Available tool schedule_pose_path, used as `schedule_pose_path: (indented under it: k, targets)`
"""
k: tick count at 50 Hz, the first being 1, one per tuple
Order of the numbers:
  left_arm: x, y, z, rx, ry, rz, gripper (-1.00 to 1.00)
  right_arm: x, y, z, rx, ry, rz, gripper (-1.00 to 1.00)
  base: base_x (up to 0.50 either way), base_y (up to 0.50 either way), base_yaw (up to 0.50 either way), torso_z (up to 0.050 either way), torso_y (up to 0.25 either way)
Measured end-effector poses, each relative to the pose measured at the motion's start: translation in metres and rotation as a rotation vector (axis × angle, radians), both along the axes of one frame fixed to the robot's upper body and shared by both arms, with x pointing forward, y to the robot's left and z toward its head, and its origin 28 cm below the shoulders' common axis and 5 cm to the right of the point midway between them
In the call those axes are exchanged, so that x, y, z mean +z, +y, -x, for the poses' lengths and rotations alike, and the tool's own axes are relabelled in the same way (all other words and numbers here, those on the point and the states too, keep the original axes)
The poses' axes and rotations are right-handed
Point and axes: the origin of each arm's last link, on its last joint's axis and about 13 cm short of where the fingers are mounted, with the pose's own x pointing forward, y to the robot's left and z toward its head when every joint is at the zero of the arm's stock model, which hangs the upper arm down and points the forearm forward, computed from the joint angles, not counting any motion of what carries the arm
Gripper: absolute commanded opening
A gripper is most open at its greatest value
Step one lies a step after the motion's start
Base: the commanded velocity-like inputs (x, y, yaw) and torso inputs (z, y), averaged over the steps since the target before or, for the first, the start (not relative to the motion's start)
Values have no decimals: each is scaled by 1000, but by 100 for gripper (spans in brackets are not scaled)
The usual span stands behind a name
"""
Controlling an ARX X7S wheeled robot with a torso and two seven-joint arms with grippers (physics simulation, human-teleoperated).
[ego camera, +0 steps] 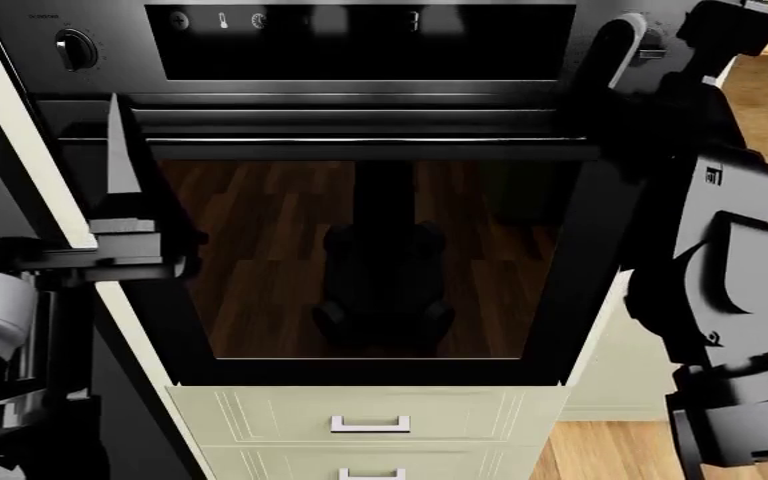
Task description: Preheat the oven by turning the temperature knob.
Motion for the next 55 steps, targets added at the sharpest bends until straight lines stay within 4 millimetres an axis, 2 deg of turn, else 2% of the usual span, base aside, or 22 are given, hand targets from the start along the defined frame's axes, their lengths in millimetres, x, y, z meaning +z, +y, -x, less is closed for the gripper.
schedule_pose_path:
  k: [18, 35, 55]
  targets:
    - [0, 0, 0, -1, 1, -1, 100, 19, 7, 0, 23, -26, 26, 100, 0, 0, 0, 0, 0]
    - [0, 0, 0, -1, 2, -2, 100, 14, 14, -4, 72, -6, 22, 100, 0, 0, 0, 0, 0]
    - [-3, -2, 0, -4, 7, -10, 100, 6, 10, -4, 65, 3, 10, 100, 0, 0, 0, 0, 0]
